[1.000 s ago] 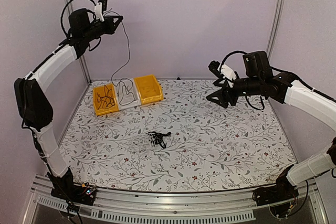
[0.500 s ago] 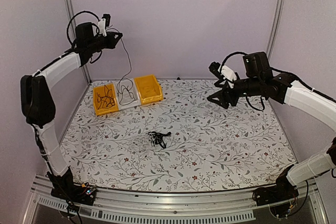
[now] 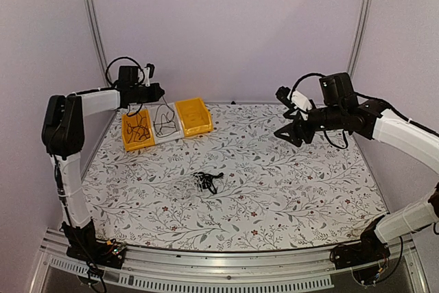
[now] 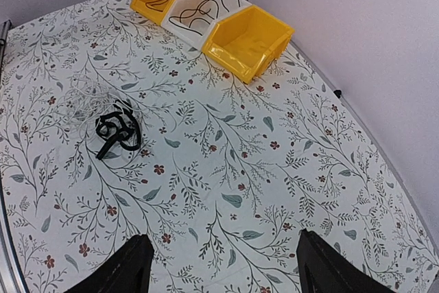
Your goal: Untangle the cables
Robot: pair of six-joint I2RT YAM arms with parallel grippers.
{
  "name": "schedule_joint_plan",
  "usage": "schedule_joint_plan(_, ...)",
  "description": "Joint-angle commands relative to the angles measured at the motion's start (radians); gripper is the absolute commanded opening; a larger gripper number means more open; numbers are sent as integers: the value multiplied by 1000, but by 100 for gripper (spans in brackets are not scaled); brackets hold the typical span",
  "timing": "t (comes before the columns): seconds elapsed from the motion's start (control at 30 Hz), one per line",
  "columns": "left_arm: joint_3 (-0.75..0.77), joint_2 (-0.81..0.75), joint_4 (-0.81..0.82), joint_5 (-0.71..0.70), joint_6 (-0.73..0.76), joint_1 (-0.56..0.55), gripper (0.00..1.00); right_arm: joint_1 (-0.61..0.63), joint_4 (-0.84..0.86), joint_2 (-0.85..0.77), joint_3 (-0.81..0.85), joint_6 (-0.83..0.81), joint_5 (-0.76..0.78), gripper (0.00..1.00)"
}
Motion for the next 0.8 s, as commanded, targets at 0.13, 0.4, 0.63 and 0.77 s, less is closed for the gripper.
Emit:
schedule_joint_plan(0.13, 5, 24, -201, -100, -74, -8, 0, -11, 3, -21, -27, -7, 1, 76)
schedule_joint_plan(0.4, 141, 155, -401, -91, -82, -20, 0, -11, 9, -12, -31, -10, -8, 76)
schedule_joint_plan(0.63, 259, 251, -455, -92, -102, -44, 0, -12, 8, -16, -39, -15, -11, 76)
schedule_joint_plan(0.77, 315, 293, -520, -107, -124, -47, 0, -13, 9, -20, -45, -15, -12, 76)
